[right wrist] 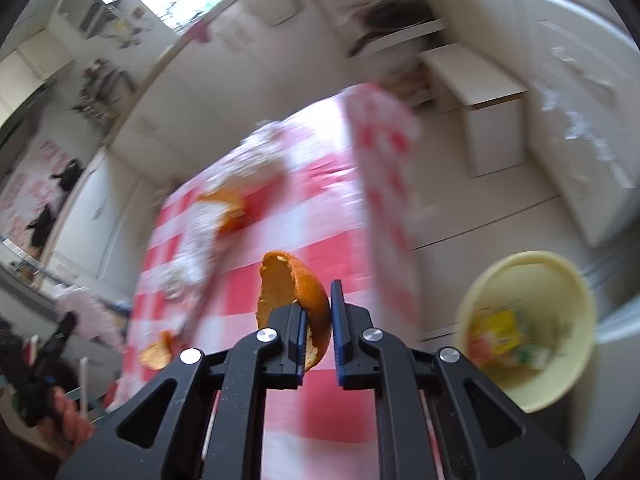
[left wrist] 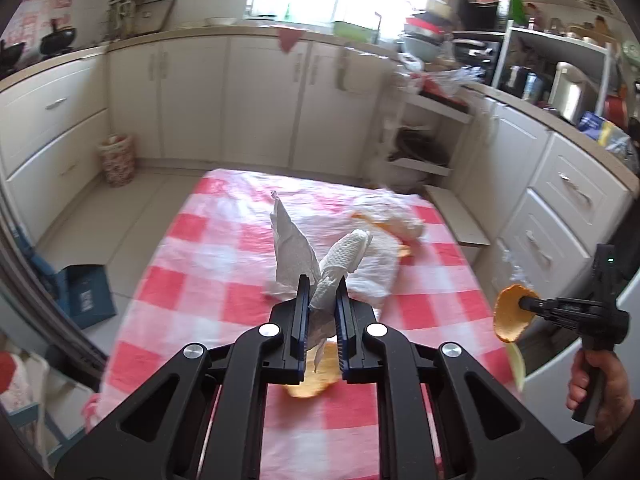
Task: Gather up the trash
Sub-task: 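Carry the tissues and peel over the yellow basin and open both tools, then move both tools back over the table toward the remaining peel and tissue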
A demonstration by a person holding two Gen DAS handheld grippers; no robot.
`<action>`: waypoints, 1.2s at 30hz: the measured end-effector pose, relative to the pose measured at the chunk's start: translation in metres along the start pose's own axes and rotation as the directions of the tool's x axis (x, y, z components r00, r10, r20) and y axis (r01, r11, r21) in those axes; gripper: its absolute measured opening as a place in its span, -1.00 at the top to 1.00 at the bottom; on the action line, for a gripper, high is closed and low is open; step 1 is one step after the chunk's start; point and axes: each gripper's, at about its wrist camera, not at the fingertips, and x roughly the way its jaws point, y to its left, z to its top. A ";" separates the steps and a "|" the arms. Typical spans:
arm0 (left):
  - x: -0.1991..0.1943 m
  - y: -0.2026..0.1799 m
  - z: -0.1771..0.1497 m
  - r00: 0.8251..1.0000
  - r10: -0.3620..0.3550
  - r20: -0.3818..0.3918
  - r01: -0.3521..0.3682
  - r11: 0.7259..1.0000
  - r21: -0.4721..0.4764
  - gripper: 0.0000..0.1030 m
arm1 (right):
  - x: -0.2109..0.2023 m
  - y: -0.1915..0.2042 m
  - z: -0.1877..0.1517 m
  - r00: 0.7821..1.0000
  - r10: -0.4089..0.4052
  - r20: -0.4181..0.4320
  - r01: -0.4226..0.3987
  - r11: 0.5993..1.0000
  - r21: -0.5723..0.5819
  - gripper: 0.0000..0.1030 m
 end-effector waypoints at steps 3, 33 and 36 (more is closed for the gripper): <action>0.008 -0.033 -0.002 0.996 -0.084 -0.027 0.085 0.996 0.034 0.79 | -0.014 -0.039 0.003 0.988 -0.150 0.030 0.149 0.989 0.019 0.77; 0.157 -0.324 -0.085 0.859 -0.232 -0.456 0.336 0.928 0.162 -0.07 | -0.098 -0.083 0.050 0.933 0.115 0.341 -0.199 0.955 0.221 -0.28; 0.130 -0.292 -0.070 0.891 -0.202 -0.407 0.297 0.937 0.185 -0.12 | -0.093 -0.066 0.050 0.933 0.148 0.330 -0.221 0.955 0.197 -0.28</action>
